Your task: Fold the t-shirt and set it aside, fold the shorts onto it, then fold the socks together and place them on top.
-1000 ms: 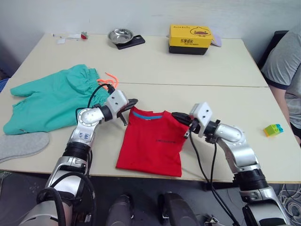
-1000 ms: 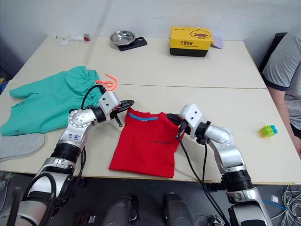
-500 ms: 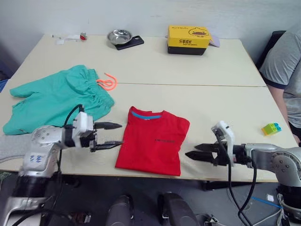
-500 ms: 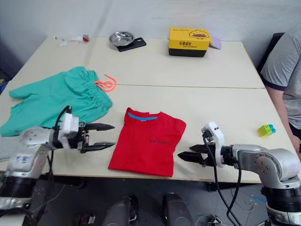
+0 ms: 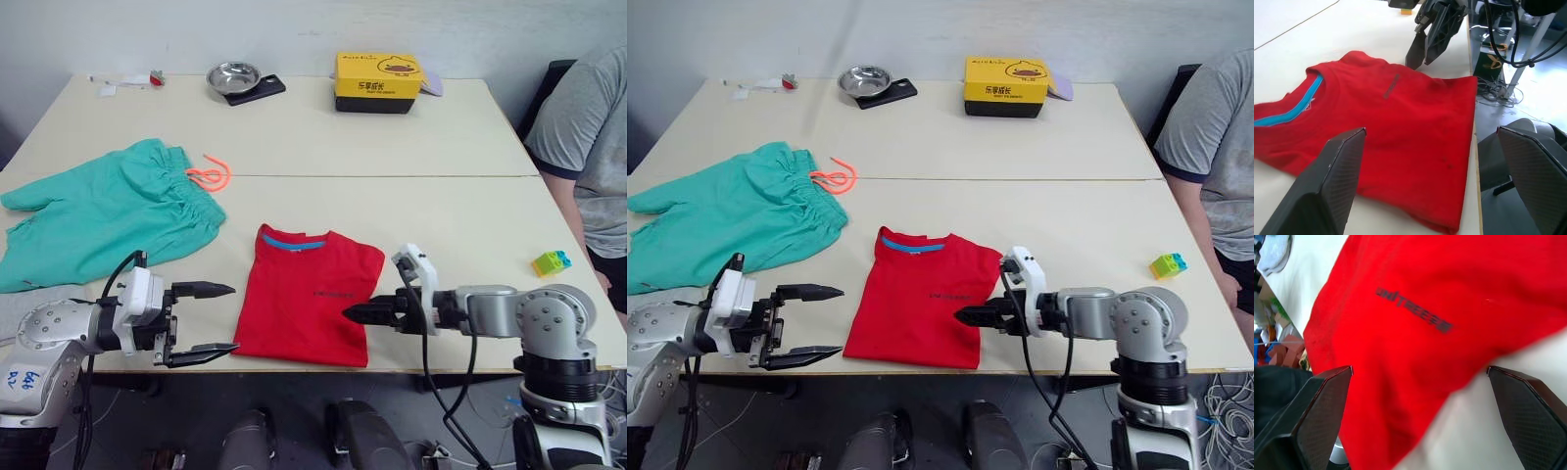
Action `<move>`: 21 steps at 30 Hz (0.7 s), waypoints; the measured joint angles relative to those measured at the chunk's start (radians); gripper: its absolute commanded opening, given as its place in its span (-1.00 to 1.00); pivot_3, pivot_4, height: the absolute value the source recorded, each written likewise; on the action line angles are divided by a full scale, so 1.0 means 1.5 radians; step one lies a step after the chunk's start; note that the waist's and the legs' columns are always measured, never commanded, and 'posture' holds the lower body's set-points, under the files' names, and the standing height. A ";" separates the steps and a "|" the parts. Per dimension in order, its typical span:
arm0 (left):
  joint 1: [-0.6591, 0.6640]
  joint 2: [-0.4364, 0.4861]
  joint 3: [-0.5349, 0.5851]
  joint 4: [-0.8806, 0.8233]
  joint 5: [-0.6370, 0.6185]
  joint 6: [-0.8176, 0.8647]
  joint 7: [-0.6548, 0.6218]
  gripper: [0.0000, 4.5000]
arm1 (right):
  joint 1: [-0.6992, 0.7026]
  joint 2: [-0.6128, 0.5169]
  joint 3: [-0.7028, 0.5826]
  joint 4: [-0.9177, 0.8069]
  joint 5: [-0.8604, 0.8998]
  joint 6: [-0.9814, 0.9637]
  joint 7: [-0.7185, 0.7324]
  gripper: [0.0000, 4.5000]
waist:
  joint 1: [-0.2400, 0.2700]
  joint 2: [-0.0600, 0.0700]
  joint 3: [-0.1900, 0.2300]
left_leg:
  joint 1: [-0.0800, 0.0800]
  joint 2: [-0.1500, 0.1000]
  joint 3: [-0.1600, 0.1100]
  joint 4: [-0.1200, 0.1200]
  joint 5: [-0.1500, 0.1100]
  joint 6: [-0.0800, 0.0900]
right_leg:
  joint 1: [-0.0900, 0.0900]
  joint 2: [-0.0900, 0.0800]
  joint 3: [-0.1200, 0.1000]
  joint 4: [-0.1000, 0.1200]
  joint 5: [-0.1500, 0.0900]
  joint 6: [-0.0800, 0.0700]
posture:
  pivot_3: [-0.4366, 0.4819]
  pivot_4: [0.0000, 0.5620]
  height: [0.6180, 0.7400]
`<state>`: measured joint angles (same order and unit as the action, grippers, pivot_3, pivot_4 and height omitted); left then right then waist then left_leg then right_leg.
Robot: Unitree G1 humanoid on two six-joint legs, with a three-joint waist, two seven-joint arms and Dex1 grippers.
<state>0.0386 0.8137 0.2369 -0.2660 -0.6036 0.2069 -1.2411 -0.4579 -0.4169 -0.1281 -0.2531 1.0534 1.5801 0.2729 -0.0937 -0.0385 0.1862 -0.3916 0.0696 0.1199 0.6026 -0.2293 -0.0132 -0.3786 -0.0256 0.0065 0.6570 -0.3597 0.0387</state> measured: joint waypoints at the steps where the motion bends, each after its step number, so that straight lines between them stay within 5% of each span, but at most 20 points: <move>1: 0.004 -0.004 0.000 -0.002 0.000 -0.001 0.003 1.00 | -0.008 0.011 0.008 0.011 0.000 0.000 -0.009 0.60 | -0.001 0.000 0.000 | 0.000 0.000 0.000 0.000 0.000 0.000 | 0.000 0.000 0.000 0.000 0.000 0.000 | -0.05 -0.47 1.00; 11: 0.012 -0.009 0.001 -0.001 0.003 -0.031 0.006 1.00 | -0.034 0.053 0.008 0.060 -0.030 0.011 -0.045 -0.92 | -0.002 -0.001 -0.001 | -0.009 0.000 0.001 -0.004 0.002 -0.002 | -0.010 0.000 0.000 0.000 0.000 -0.001 | -0.05 -0.47 1.00; 15: 0.008 -0.020 -0.002 0.000 0.004 -0.036 0.014 1.00 | -0.033 0.010 0.007 0.048 -0.030 0.015 -0.022 -0.97 | 0.005 0.001 0.000 | -0.010 -0.001 0.001 -0.003 0.002 -0.001 | -0.011 0.000 0.001 0.000 -0.001 0.000 | -0.05 -0.47 1.00; 21: 0.003 -0.039 -0.012 0.003 0.007 -0.037 0.025 1.00 | -0.006 -0.154 -0.024 0.000 -0.031 0.003 0.065 -0.97 | 0.013 0.002 0.001 | -0.010 -0.003 0.001 -0.003 0.001 0.000 | -0.011 -0.001 0.001 -0.002 -0.001 0.001 | -0.05 -0.47 1.00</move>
<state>0.0429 0.7559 0.2191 -0.2617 -0.5932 0.1515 -1.2033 -0.4676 -0.6481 -0.1636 -0.2525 1.0067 1.5839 0.3707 -0.0735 -0.0354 0.1878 -0.4073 0.0659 0.1219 0.5984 -0.2276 -0.0129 -0.3944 -0.0276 0.0079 0.6547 -0.3607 0.0407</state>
